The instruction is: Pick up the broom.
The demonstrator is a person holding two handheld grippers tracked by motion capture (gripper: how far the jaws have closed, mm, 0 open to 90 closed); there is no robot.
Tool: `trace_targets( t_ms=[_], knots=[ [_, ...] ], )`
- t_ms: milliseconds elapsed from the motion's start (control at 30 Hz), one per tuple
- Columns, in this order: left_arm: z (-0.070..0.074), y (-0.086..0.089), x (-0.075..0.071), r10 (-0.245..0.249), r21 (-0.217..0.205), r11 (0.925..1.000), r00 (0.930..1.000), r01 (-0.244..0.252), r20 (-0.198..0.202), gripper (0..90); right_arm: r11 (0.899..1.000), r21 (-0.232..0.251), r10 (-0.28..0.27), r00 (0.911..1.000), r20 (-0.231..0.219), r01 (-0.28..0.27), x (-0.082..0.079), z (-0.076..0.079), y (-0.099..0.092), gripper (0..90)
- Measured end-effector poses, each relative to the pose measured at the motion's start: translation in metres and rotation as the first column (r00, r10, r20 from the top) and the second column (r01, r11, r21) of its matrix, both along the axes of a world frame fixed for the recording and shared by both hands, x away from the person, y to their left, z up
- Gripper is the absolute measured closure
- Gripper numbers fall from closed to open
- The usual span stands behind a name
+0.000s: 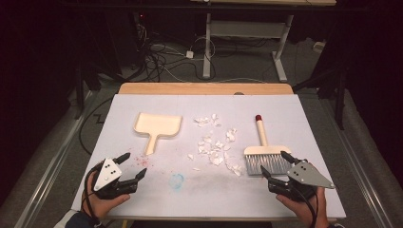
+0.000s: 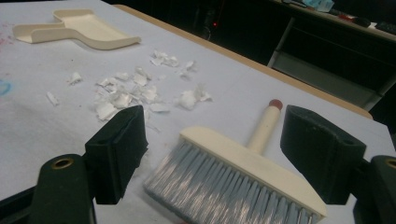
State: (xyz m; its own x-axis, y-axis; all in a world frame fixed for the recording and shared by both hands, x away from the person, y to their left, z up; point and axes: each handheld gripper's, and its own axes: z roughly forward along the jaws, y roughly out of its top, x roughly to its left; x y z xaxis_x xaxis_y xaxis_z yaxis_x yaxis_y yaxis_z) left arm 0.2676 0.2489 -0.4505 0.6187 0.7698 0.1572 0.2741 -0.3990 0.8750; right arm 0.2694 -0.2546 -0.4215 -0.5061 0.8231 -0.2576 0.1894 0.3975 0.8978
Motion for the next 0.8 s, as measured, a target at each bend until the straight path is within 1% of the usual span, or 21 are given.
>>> trace_targets(
  t_ms=[33, 100, 167, 233, 333, 367, 467, 533, 567, 633, 667, 733, 800],
  knots=[
    [0.000, -0.002, 0.000, -0.007, 0.003, 1.0000, 1.0000, 0.007, -0.004, 24.9, 1.000, -0.001, -0.003, 1.0000, 0.001, 0.003, 0.000, -0.001, 0.000, 24.2],
    [-0.001, -0.005, 0.001, -0.012, 0.009, 0.9999, 0.9999, 0.012, -0.009, 24.4, 1.000, 0.014, 0.009, 1.0000, -0.001, -0.009, 0.000, -0.003, -0.001, 23.5],
    [-0.002, -0.007, 0.001, -0.013, 0.020, 0.9997, 0.9998, 0.013, -0.015, 24.3, 1.000, 0.016, 0.005, 0.9999, -0.013, -0.005, 0.001, -0.003, -0.002, 23.2],
    [-0.003, -0.008, 0.001, -0.015, 0.022, 0.9996, 0.9997, 0.015, -0.017, 24.3, 1.000, 0.022, -0.003, 0.9998, -0.017, 0.003, 0.001, -0.003, -0.002, 23.2],
    [-0.003, -0.006, 0.000, -0.016, 0.023, 0.9996, 0.9997, 0.017, -0.018, 24.2, 1.000, 0.020, -0.006, 0.9998, -0.018, 0.006, 0.002, -0.003, -0.002, 23.2],
    [-0.004, -0.004, -0.001, -0.021, 0.029, 0.9994, 0.9996, 0.021, -0.022, 24.0, 1.000, 0.012, -0.010, 0.9997, -0.020, 0.010, 0.002, -0.003, -0.001, 23.2],
    [-0.004, -0.003, -0.001, -0.022, 0.025, 0.9994, 0.9994, 0.023, -0.026, 23.4, 1.000, -0.001, -0.016, 0.9997, -0.021, 0.016, 0.004, -0.002, 0.002, 23.2],
    [-0.004, -0.004, -0.001, -0.023, 0.026, 0.9994, 0.9995, 0.024, -0.024, 23.3, 1.000, -0.006, -0.031, 0.9987, -0.040, 0.031, 0.006, -0.003, 0.002, 23.2],
    [-0.005, -0.004, 0.000, -0.025, 0.027, 0.9993, 0.9994, 0.026, -0.024, 22.9, 1.000, -0.006, -0.030, 0.9983, -0.050, 0.029, 0.006, -0.003, 0.001, 23.8],
    [-0.005, -0.005, 0.001, -0.026, 0.031, 0.9992, 0.9992, 0.027, -0.030, 22.7, 0.999, -0.011, -0.033, 0.9979, -0.056, 0.033, 0.007, -0.003, 0.000, 24.7],
    [-0.006, -0.006, 0.002, -0.026, 0.036, 0.9990, 0.9991, 0.027, -0.035, 22.6, 0.999, -0.025, -0.049, 0.9969, -0.062, 0.047, 0.010, -0.002, -0.001, 24.8],
    [-0.007, -0.006, 0.004, -0.026, 0.040, 0.9988, 0.9988, 0.028, -0.042, 22.3, 0.998, -0.024, -0.059, 0.9949, -0.082, 0.057, 0.016, 0.000, -0.003, 23.6],
    [-0.008, -0.007, 0.006, -0.021, 0.049, 0.9985, 0.9984, 0.024, -0.052, 22.3, 0.997, -0.010, -0.076, 0.9881, -0.134, 0.075, 0.024, 0.004, -0.005, 20.6]
  ],
)
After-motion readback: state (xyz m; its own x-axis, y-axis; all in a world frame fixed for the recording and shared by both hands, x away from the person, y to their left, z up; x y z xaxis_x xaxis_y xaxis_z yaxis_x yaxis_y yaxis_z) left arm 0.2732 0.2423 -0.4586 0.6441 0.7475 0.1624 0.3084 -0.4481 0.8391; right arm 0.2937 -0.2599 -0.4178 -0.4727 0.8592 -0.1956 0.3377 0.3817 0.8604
